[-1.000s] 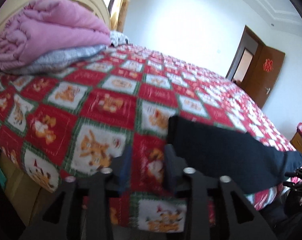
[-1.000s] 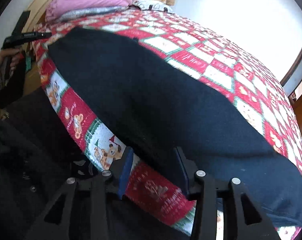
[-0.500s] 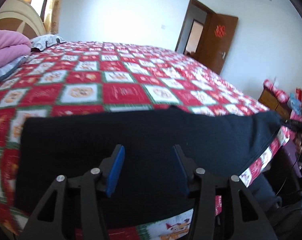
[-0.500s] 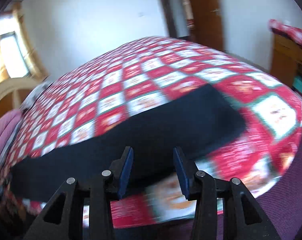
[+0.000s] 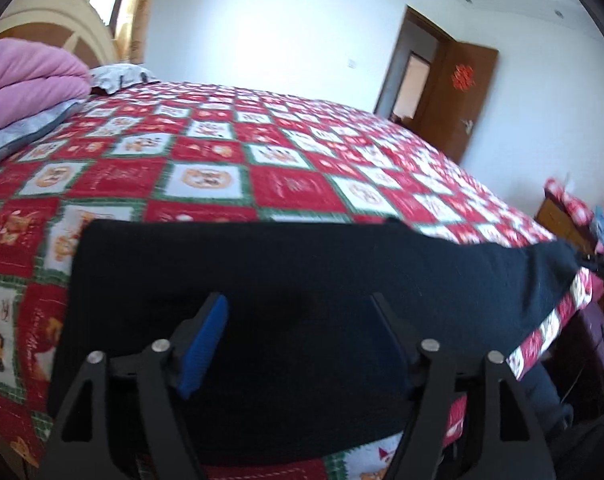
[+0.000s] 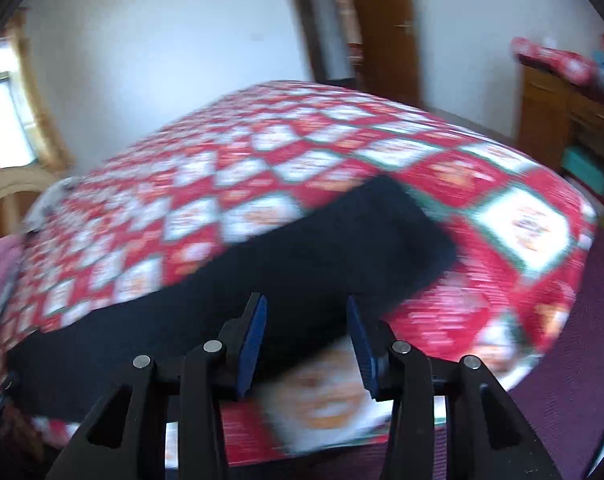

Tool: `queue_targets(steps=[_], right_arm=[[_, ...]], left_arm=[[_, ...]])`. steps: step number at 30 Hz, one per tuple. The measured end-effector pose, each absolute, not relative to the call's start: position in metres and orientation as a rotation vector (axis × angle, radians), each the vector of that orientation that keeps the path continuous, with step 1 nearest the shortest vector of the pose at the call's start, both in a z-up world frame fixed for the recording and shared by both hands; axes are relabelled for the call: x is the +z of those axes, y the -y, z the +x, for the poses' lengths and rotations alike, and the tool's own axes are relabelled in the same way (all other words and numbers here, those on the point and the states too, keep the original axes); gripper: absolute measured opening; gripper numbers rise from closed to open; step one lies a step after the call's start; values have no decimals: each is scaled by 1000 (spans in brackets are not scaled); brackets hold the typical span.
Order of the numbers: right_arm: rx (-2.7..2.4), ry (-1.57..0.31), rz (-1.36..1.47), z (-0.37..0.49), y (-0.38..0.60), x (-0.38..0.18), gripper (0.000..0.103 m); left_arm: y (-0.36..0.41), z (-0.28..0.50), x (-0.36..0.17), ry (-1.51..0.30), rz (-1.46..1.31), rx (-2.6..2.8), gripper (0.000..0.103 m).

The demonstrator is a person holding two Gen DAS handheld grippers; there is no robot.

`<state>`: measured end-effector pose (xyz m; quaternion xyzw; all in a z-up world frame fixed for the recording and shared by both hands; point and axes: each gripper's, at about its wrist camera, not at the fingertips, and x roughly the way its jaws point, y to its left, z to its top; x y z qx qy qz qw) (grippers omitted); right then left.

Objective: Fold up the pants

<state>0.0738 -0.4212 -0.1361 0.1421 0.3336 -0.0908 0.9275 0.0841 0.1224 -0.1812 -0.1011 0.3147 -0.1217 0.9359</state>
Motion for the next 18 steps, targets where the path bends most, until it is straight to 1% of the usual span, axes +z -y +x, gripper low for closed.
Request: queue_targets(steps=[2,4,6,9,13,14,18], right_arm=[[-74,-692,234,85,385,-126,44],[120,-722,254,103,352,-122,44],[313,-767,311,132,316,-124,44],[534,-857,285,180,252,-134,44],[703,-1008,293,231,179,-163,44],[724,-1033,297,238,166,-168,44],[741,-1085,300,268,125,-182,44]], left_arm=[[-125,87,-182,-654,-218,-232,75],[-122,90,-183,-674,-237,-239,75],[-115,90,-183,-683,-204,-222,75],[-112,92,-184,-681,-156,-218,75],[-115,89,-186,-675,-114,-214,75],[-114,88,-186,-673,-106,-219,77],[-106,87,-187,-665,-72,-247,78]])
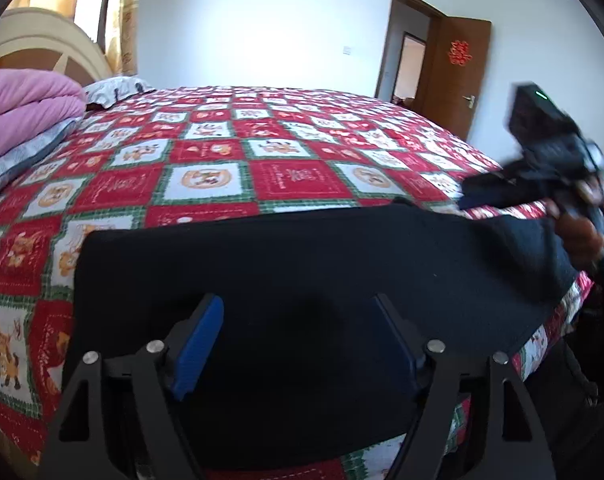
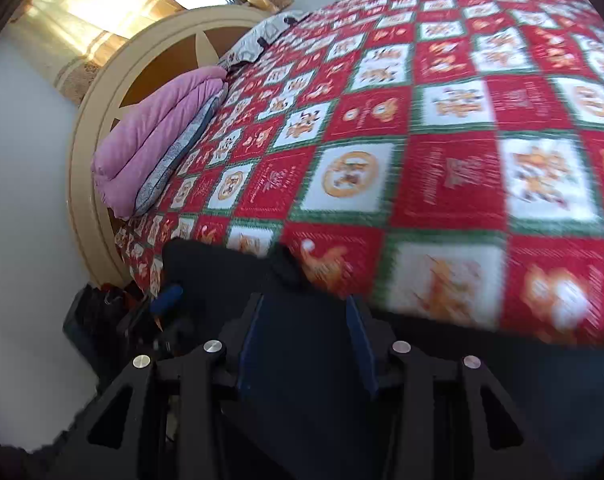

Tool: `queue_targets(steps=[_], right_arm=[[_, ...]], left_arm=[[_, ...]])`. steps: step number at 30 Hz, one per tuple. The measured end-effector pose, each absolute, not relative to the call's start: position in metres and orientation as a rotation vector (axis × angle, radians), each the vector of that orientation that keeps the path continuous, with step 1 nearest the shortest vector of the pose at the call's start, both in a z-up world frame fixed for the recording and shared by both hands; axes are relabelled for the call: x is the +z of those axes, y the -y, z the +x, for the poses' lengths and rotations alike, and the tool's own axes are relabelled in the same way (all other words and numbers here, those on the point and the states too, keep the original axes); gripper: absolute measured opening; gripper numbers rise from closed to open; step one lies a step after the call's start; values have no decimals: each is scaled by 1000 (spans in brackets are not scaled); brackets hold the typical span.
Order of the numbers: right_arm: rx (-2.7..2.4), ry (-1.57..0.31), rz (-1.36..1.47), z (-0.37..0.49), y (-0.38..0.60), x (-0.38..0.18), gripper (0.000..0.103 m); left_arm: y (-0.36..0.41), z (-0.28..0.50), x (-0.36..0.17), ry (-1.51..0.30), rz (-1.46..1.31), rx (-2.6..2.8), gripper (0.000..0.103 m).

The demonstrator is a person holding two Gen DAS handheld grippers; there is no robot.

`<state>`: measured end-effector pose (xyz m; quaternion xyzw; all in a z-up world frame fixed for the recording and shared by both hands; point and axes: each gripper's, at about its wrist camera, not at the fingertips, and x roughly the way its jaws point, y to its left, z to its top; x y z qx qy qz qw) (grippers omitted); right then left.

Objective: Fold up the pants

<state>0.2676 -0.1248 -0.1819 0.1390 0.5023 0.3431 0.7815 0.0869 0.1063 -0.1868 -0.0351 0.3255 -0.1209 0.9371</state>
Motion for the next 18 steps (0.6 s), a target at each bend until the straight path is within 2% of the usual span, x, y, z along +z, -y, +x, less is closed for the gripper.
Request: queue_targets(steps=[12,14,15,16,18], right_arm=[[825,-1260,426,318,71,-212,43],[839,-1287,448,320,65,-216,30],[843,-1294,449,321,63,-217,12],[836,-1292,442,320,62,-216,7],[806,-1262,430,318,63,-213,5]], left_arm=[[-100,86,-197,-661,-57,-267,84],[-99,85,-198,-660,-54,-264,85],[-99,85,-199,-659,-51,-264,85],[-98,85,-199,-659,-48,-264,85],[-98,86,-201,-657,-42,-266,89]])
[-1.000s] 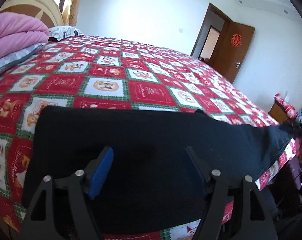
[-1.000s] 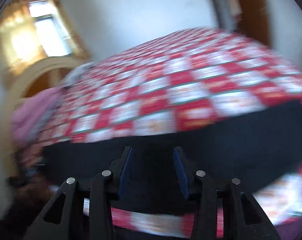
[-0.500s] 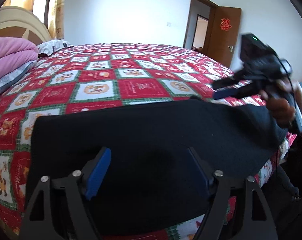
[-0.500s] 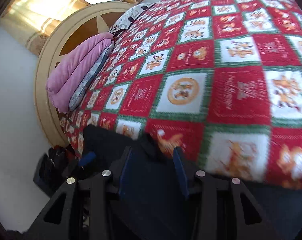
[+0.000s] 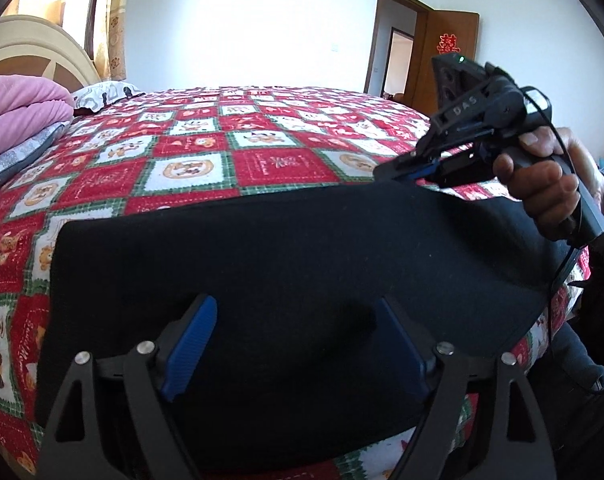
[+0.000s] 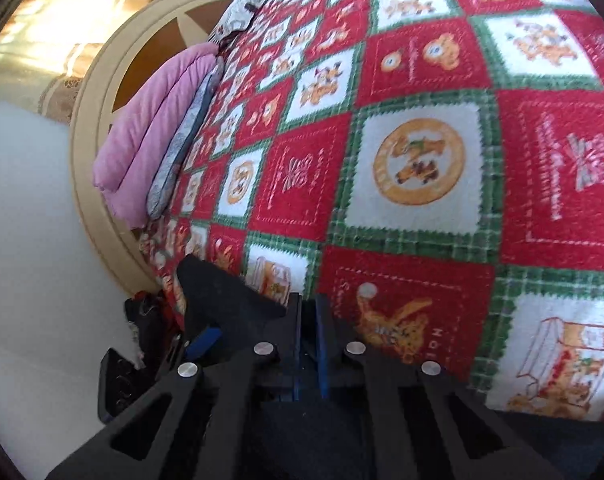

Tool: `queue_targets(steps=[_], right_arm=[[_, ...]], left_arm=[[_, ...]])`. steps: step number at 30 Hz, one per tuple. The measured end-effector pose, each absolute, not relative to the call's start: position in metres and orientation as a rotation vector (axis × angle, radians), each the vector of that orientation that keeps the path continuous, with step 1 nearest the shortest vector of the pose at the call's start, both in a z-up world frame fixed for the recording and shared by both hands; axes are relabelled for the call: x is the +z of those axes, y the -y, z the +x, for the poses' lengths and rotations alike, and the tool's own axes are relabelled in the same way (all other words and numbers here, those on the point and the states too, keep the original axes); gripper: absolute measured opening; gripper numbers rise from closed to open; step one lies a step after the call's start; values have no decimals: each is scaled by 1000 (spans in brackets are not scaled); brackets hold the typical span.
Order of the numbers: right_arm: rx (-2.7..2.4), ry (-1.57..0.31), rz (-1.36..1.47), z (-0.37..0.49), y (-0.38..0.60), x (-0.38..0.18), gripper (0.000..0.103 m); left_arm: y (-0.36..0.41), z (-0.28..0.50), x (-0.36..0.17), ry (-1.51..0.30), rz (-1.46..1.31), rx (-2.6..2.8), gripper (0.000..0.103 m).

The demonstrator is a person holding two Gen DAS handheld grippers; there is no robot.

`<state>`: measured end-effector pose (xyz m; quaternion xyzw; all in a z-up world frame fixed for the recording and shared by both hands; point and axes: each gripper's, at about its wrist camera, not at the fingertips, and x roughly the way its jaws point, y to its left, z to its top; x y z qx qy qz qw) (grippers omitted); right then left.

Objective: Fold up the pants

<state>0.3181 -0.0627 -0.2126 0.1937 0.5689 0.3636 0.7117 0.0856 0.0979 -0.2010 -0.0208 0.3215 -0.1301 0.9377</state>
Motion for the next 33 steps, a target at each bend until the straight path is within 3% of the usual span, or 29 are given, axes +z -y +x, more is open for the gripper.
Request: queue_targets(steps=[11,14,16,17,25,33], right_arm=[[718,-1146,304,323,57,-215,5],[712,-1127,285,313,63,-203,13],[689,-1084,255,301,76,-190,34],[674,-1060,230,293,84,-185,36],[526,-897,-90,211,136,-162,38],[447,-942,-297,167,155,-215,43]], left_arm=[[-88,81,-204,-645,20,-262,97],[-92,81,-200,-655,-9,-262,98],[-96,81,-197,-657,-18,-251,98],[-97,82,-198,-663,-20,-246,98],[-98,87,-200,-691,-19,-219,98],[-93,86,-204,-710,32,-197,102]])
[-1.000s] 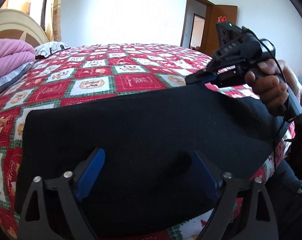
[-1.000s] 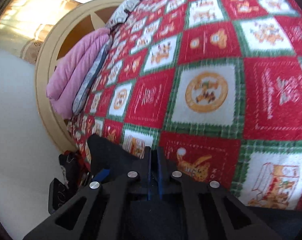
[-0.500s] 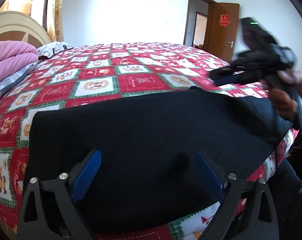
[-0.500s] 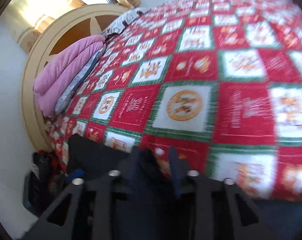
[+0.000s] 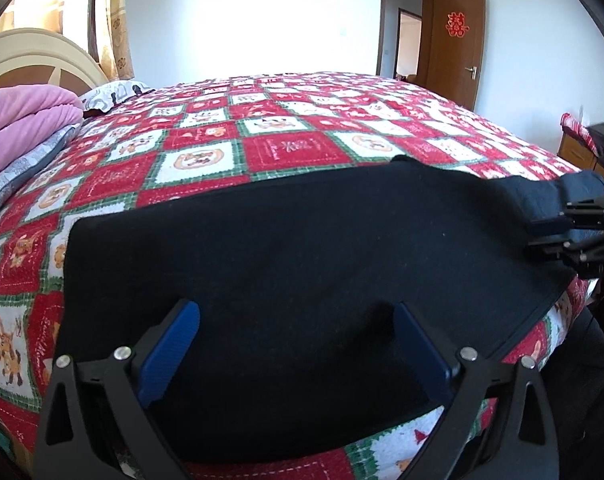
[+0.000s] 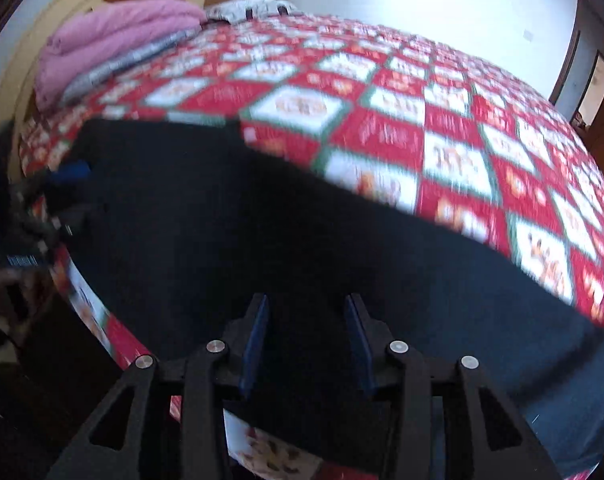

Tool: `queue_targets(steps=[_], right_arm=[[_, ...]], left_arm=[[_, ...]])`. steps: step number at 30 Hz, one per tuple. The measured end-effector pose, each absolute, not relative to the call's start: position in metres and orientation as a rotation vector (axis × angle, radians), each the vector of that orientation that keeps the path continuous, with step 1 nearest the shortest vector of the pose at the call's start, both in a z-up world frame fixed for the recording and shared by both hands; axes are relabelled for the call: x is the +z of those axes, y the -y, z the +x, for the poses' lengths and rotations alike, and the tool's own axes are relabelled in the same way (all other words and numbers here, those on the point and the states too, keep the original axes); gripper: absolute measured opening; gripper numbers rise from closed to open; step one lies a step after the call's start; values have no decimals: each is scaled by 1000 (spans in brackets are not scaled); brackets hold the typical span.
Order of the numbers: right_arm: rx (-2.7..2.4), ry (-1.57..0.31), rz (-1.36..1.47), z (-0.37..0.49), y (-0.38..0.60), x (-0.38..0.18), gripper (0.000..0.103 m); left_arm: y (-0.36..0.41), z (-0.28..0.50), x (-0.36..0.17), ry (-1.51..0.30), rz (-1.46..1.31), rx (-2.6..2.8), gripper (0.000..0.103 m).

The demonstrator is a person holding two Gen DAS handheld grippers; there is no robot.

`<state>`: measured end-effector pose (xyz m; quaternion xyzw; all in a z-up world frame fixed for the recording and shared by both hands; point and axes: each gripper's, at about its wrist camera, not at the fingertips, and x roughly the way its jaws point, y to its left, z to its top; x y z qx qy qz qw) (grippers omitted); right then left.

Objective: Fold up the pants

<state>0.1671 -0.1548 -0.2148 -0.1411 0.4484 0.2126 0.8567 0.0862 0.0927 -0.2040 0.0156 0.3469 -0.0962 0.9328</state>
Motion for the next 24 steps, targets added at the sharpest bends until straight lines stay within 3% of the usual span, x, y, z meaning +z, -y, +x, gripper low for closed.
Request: queue_targets(steps=[10,24], right_arm=[[443,-924,-342,140,177,-223,50],[386,-938,-205,147,217,-218,51]], left_arm=[[-89,85,-206,-709,45,-195,103],[-123,86,-204,-680,56,-56,103]])
